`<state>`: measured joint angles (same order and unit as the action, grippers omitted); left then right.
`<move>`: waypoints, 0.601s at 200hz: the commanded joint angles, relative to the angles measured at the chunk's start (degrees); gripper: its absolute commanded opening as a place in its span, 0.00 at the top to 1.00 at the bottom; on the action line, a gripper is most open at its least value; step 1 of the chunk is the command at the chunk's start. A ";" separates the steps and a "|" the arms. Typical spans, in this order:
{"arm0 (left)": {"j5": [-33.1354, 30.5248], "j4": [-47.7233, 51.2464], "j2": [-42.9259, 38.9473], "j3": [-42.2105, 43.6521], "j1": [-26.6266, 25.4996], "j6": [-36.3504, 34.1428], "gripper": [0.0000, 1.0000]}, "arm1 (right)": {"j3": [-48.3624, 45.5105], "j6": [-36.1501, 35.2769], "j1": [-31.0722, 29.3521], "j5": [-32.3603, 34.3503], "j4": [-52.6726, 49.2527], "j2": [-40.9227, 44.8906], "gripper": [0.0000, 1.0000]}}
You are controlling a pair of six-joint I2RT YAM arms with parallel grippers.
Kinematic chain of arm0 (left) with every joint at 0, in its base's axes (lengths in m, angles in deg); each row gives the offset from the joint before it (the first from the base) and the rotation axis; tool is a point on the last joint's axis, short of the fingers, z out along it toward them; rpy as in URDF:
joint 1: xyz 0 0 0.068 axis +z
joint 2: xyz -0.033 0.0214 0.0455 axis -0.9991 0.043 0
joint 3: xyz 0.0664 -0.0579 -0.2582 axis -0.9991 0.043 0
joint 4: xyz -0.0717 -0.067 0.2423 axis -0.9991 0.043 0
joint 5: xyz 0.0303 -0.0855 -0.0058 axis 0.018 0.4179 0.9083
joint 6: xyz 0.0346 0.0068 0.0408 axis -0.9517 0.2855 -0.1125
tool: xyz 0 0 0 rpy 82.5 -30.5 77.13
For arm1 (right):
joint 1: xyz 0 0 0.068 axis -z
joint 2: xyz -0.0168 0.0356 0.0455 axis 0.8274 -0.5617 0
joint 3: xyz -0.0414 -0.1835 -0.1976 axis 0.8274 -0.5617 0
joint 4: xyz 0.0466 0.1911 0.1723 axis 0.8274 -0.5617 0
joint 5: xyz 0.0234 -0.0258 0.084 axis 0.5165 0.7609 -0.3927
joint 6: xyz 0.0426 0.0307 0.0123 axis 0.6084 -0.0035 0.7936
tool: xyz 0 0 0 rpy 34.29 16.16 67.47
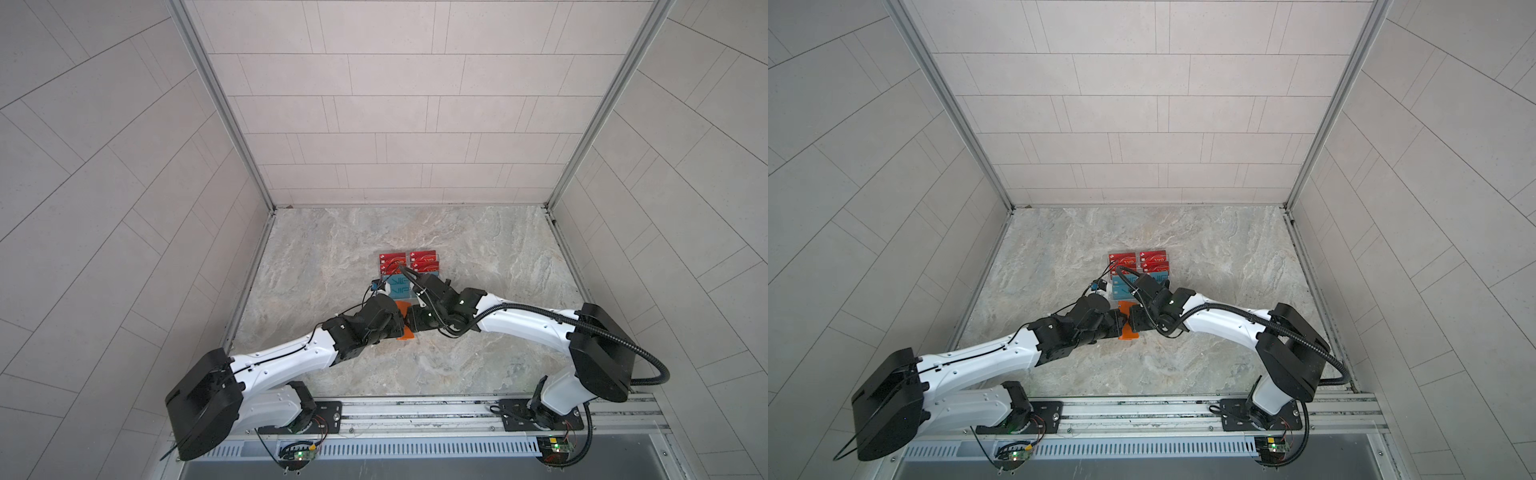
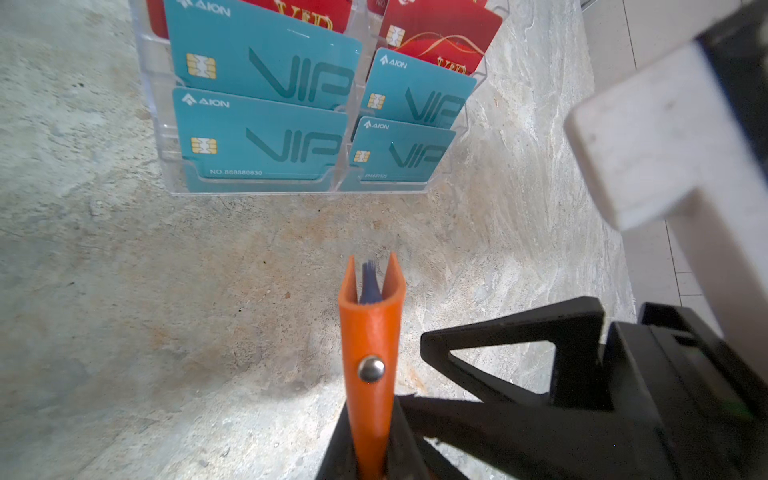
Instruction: Put the credit cards into the card holder
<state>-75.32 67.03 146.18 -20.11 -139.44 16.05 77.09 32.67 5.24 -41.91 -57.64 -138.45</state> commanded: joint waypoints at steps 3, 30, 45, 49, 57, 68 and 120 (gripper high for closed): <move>0.08 -2.01 -0.09 -1.15 -0.39 -0.42 0.89 | -0.31 -0.37 -0.43 2.25 -1.62 -0.10 0.54; 0.38 -2.03 -0.22 -1.27 -0.36 -0.66 0.88 | -0.88 -0.65 -0.42 4.96 -1.32 -2.11 0.57; 0.32 -1.89 -0.44 -1.22 -0.40 -0.66 0.88 | -1.04 -0.56 -0.48 5.30 -0.86 -2.78 0.61; 0.31 -1.84 -0.44 -1.10 -0.41 -0.64 0.88 | -1.07 -0.56 -0.55 5.58 -0.91 -2.81 0.62; 0.32 -1.90 -0.53 -1.15 -0.45 -0.54 0.88 | -1.21 -0.62 -0.90 6.71 -1.02 -2.57 0.64; 0.24 -1.75 -0.61 -1.11 -0.39 -0.62 0.88 | -1.59 -0.65 -1.18 8.35 -1.11 -2.02 0.65; 0.75 -2.11 -0.27 -1.24 -0.41 -0.67 0.88 | -3.17 -0.56 -1.18 11.77 0.19 0.08 0.77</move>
<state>-75.23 67.16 146.40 -20.11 -139.44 16.01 75.87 31.77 3.76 -35.48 -56.14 -139.78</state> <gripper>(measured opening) 0.118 0.253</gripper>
